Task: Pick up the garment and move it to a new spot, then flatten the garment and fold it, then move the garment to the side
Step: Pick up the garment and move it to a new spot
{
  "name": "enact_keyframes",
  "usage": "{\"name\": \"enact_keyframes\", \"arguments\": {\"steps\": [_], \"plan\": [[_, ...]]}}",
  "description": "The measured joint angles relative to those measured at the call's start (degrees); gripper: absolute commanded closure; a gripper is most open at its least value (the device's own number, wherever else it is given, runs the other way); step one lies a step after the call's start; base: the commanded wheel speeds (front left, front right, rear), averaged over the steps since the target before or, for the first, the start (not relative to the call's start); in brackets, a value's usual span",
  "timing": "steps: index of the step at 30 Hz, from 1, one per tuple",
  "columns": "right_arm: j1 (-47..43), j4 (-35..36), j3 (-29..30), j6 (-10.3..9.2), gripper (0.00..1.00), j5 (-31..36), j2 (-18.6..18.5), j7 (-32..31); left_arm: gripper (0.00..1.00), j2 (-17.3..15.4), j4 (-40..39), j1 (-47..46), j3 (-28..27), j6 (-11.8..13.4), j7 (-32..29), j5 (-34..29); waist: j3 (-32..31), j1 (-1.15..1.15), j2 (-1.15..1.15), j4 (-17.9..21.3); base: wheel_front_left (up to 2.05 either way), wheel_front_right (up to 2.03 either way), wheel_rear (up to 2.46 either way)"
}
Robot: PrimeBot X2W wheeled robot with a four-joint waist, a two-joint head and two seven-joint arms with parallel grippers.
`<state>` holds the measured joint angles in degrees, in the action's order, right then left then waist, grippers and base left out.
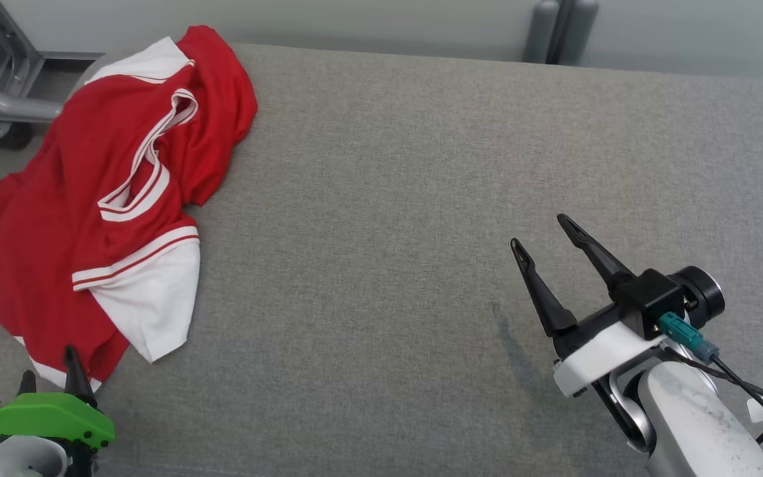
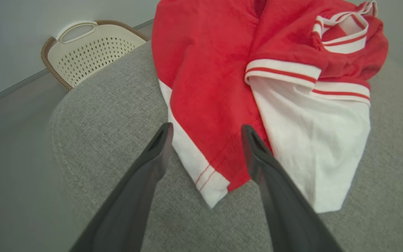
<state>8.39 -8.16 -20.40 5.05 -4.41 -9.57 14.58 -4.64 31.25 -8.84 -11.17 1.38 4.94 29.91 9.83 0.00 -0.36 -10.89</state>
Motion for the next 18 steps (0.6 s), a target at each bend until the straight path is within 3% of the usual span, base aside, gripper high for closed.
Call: {"name": "enact_keyframes", "arguments": {"steps": [11, 16, 17, 18], "plan": [[2.0, -0.3, 1.9, 0.42, 0.0, -0.2, 0.3, 0.0, 0.0, -1.7, 8.1, -4.1, -2.1, 2.7, -3.9, 1.2, 3.8, 0.0, 0.0, 5.0, 0.0, 0.0, 0.0], [2.0, -0.6, 2.7, 0.42, 0.0, -0.4, 0.5, 0.0, 0.02, -2.3, 9.4, -4.4, -2.4, 2.7, -3.9, 1.2, 3.8, 0.0, 0.0, 6.0, 0.0, 0.0, 0.0], [1.9, -0.7, 3.0, 0.41, 0.0, -0.7, 0.5, 0.0, 0.14, -2.4, 10.0, -4.7, -2.4, 2.7, -4.0, 1.2, 3.7, 0.0, 0.0, 6.1, 0.0, 0.0, 0.0], [1.9, -0.7, 3.2, 0.41, 0.0, -0.8, 0.5, 0.0, 0.53, -2.4, 10.5, -5.0, -2.4, 2.7, -4.1, 1.2, 3.5, 0.0, 0.0, 6.1, 0.0, 0.0, 0.0]]}}
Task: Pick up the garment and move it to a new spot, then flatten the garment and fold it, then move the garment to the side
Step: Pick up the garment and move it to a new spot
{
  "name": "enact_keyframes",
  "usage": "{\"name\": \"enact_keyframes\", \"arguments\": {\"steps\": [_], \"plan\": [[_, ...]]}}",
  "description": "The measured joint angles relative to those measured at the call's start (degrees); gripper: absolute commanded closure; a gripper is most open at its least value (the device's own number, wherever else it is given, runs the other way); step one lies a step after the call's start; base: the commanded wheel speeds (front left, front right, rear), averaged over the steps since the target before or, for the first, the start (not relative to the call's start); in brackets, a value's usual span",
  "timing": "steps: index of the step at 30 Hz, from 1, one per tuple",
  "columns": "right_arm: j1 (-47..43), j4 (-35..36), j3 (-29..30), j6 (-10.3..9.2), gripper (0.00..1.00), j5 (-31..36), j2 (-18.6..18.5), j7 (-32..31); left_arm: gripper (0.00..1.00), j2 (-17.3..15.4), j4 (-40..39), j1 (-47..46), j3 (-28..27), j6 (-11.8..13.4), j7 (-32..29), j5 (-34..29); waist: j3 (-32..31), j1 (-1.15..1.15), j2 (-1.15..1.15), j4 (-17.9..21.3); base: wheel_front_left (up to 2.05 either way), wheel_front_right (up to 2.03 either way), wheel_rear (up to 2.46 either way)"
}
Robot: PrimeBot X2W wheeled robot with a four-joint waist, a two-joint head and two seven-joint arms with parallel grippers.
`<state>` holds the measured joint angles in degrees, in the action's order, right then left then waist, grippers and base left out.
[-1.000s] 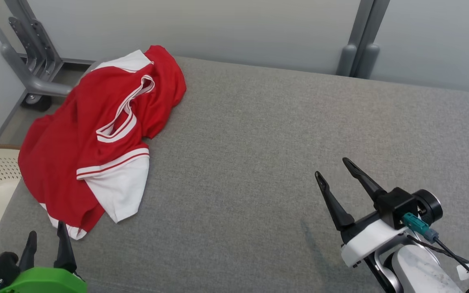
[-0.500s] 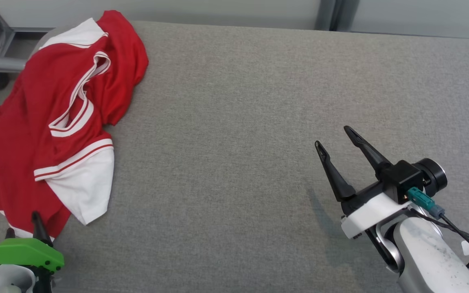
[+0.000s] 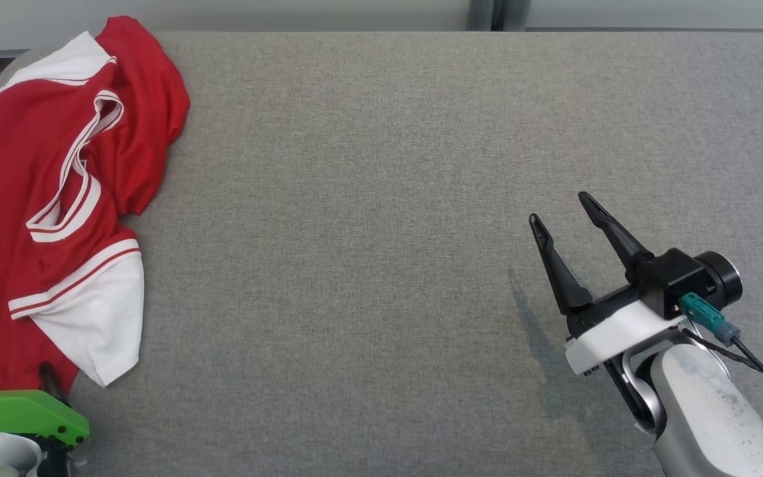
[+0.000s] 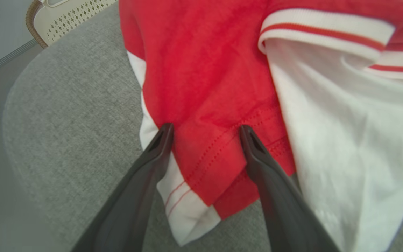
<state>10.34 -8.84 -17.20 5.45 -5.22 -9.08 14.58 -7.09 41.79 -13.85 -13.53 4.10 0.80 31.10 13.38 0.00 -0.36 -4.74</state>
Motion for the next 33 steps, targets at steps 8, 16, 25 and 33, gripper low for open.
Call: {"name": "enact_keyframes", "arguments": {"steps": [8, 16, 25, 33], "plan": [[0.0, 0.0, 0.3, 0.01, 0.0, -0.4, 0.0, 0.0, 1.0, -1.2, 2.4, -1.4, -0.1, -0.1, -1.3, 0.4, -0.3, 0.0, 0.0, 0.1, 0.0, 0.0, 0.0], [0.0, -0.5, 0.8, 0.08, 0.0, -0.5, 0.3, 0.0, 1.0, -0.7, -0.4, -3.7, 3.6, -5.6, -1.3, 0.2, -1.4, 0.0, 0.0, 0.3, 0.0, 0.0, 0.0], [-0.1, -1.0, -0.1, 0.2, 0.0, -0.9, 2.2, 0.0, 1.0, 6.2, -16.6, -13.4, 20.0, -12.3, -4.3, -1.2, -4.3, 0.0, 0.0, 0.2, 0.0, 0.0, 0.0], [-0.1, -0.8, -1.6, 0.57, 0.0, -1.4, 4.0, 0.0, 1.0, 6.0, -33.1, -17.7, 39.7, -11.6, -12.7, 9.9, -6.1, 0.0, 0.0, 2.8, 0.0, 0.0, 0.0]]}}
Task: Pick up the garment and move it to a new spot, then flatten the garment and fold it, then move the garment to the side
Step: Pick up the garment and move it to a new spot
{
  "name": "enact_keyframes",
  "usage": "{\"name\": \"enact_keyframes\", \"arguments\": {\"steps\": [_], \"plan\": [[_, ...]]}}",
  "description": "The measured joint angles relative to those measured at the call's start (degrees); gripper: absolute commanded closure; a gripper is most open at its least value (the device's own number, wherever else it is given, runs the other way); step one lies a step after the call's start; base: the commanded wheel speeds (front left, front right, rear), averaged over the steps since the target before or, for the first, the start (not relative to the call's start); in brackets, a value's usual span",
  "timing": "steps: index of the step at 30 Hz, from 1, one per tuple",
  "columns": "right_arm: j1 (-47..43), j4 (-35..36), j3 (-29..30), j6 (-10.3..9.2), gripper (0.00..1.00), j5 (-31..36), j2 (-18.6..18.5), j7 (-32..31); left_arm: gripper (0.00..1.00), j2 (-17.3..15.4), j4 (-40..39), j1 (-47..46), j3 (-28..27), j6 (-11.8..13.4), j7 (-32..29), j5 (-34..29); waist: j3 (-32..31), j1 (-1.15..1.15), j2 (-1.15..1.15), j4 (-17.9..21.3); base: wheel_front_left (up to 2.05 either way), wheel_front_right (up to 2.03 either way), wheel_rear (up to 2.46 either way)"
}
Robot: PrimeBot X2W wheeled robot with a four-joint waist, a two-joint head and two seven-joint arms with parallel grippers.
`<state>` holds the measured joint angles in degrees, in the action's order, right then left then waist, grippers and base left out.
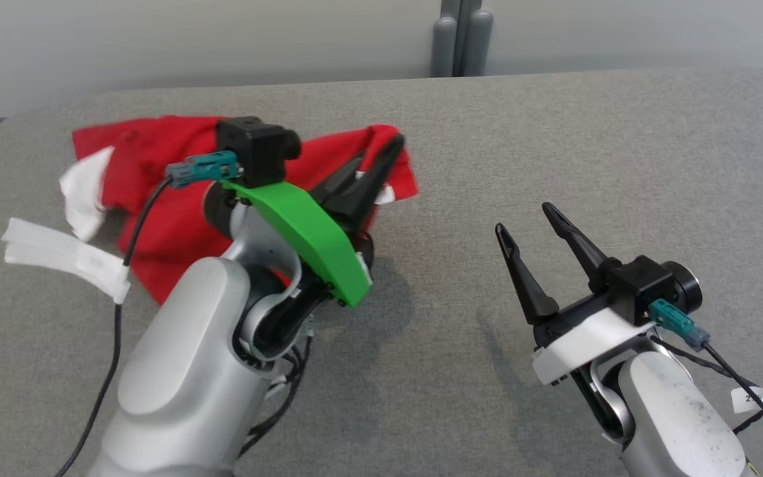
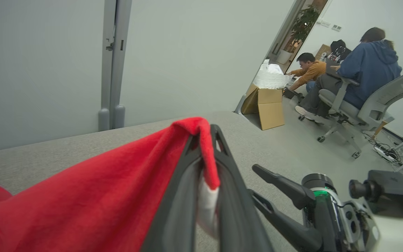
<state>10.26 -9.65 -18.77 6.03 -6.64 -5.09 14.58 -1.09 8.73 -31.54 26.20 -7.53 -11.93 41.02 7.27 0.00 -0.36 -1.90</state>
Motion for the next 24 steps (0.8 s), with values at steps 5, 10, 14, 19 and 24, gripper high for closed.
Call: {"name": "enact_keyframes", "arguments": {"steps": [5, 10, 14, 19, 24], "plan": [[-0.2, 0.0, -0.1, 0.01, 0.0, -0.4, 0.3, 0.0, 1.0, -0.3, -9.2, -1.9, 7.8, 0.0, -2.7, 13.6, -0.6, 0.0, 0.0, 2.8, 0.0, 0.0, 0.0], [-0.4, 0.0, 0.2, 0.0, 0.0, -0.5, 0.8, 0.0, 1.0, -0.7, -11.6, -5.5, 8.1, 0.1, -3.2, 16.0, -1.1, 0.0, 0.0, 6.0, 0.0, 0.0, 0.0], [-1.8, 0.0, 0.7, -0.02, 0.0, -0.9, 1.1, 0.0, 1.0, -0.8, -13.1, -7.7, 6.6, 5.3, -0.9, 20.8, -1.4, 0.0, 0.0, 9.2, 0.0, 0.0, 0.0], [-3.2, 0.1, 1.8, -0.13, 0.0, -1.0, 1.2, 0.0, 1.0, -0.7, -9.4, -10.5, 2.4, 9.9, 1.9, 16.5, -1.4, 0.0, 0.0, 11.7, 0.0, 0.0, 0.0], [-5.2, 0.1, 3.6, -0.66, 0.0, -1.0, 1.1, 0.0, 1.0, -0.5, -4.3, -12.4, 0.2, 12.6, 2.7, 10.8, -1.5, 0.0, 0.0, 11.5, 0.0, 0.0, 0.0]]}}
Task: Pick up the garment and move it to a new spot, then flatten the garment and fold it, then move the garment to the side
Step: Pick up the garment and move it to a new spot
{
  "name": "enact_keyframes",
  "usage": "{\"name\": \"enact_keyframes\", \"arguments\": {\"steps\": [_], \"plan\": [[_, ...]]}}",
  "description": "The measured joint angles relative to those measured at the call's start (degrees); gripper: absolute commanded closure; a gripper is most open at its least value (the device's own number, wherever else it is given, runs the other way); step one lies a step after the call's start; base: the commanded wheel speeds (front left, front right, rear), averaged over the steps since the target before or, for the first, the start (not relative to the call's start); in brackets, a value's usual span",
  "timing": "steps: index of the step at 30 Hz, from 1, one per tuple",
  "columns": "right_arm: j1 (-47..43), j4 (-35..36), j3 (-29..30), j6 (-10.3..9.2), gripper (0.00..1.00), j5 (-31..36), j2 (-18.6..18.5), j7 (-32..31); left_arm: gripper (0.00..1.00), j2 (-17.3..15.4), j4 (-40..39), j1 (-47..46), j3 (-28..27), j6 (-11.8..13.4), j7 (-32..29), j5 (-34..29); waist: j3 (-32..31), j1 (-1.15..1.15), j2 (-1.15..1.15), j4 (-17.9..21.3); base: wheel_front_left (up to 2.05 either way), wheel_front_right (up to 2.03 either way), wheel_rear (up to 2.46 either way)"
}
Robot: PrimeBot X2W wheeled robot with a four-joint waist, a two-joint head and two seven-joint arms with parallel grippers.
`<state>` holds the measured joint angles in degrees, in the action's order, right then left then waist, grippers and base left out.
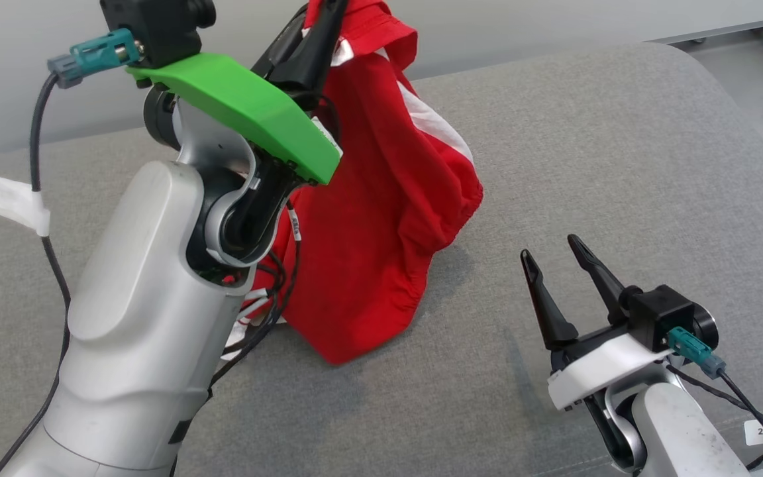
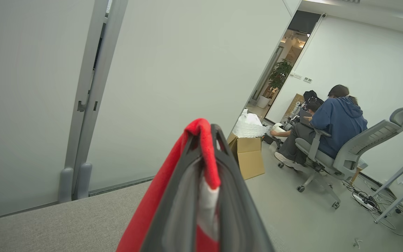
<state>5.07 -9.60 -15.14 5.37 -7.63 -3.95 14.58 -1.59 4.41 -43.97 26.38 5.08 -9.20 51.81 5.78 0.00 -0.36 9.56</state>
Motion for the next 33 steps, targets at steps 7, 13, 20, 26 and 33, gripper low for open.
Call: {"name": "enact_keyframes", "arguments": {"steps": [7, 13, 20, 26, 33], "plan": [[0.0, 0.6, -0.3, 0.1, 0.0, 0.1, 0.1, 0.0, 1.0, 0.0, 6.4, 4.5, 5.8, 0.3, -0.8, 1.4, 0.1, 0.0, 0.0, -2.2, 0.0, 0.0, 0.0], [0.7, 0.6, -3.3, 0.62, 0.0, 0.7, 0.2, 0.0, 1.0, -0.3, 6.0, 8.8, 13.4, -0.5, 0.2, 6.2, 1.2, 0.0, 0.0, -3.0, 0.0, 0.0, 0.0], [1.5, 0.4, -4.3, 0.67, 0.0, 0.8, 0.3, 0.0, 0.0, -0.4, 5.5, 9.3, 19.3, -2.1, 0.7, 9.2, 1.4, 0.0, 0.0, -2.5, 0.0, 0.0, 0.0], [1.3, -0.3, -4.3, 0.69, 0.0, 0.8, 0.4, 0.0, 0.0, -0.9, 6.3, 10.3, 18.9, -2.1, 0.6, 6.4, 1.0, 0.0, 0.0, -2.1, 0.0, 0.0, 0.0], [-0.4, -0.2, -2.9, 0.65, 0.0, 0.5, 0.4, 0.0, 0.0, -10.0, 7.5, 13.6, 11.7, 0.4, 4.8, 1.9, 0.7, 0.0, 0.0, -1.7, 0.0, 0.0, 0.0]]}}
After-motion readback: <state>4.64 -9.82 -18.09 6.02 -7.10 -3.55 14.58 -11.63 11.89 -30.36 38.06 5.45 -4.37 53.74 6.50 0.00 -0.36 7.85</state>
